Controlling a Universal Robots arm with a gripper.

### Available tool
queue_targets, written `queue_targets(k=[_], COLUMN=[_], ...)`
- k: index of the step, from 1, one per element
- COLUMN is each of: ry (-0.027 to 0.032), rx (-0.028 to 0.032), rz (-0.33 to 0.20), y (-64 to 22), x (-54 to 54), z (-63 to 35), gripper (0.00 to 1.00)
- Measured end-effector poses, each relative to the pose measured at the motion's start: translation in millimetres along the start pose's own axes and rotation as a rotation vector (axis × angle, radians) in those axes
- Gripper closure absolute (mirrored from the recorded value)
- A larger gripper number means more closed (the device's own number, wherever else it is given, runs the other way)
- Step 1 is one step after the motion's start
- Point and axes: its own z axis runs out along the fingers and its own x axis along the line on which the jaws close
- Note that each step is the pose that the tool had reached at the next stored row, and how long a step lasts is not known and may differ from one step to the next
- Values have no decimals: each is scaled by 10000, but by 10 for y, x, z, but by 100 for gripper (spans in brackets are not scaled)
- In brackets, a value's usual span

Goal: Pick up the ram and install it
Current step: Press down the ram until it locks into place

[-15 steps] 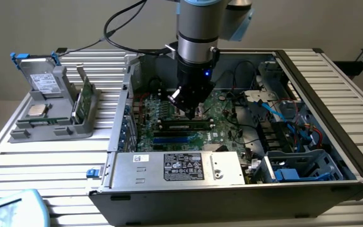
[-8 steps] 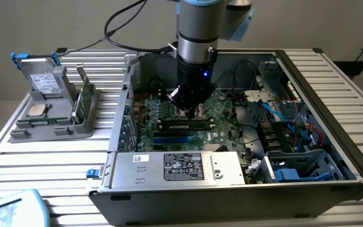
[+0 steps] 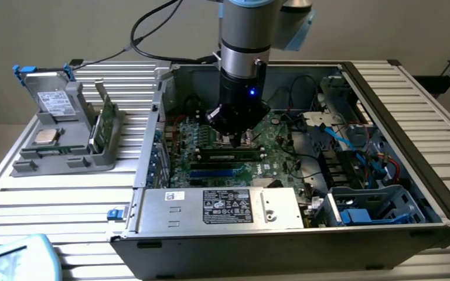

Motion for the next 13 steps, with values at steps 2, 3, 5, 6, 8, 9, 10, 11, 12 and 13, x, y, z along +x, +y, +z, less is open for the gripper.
queue_targets(k=[2,3,5,6,8,9,10,11,12,13], ry=[0,1,1,1,2,2,2,2,3,3], rx=[-6,-9,-16,-19,-26,-29,-32,-35,-39,-41], rz=[297,439,735,881,1175,1335,1473,1632,1780,1921], y=[0,0,0,0,0,0,0,0,0,0], x=[0,0,0,0,0,0,0,0,0,0], z=[0,-1,-1,-1,-2,-2,-2,-2,-2,-3], gripper=[89,89,89,89,89,89,89,89,89,89])
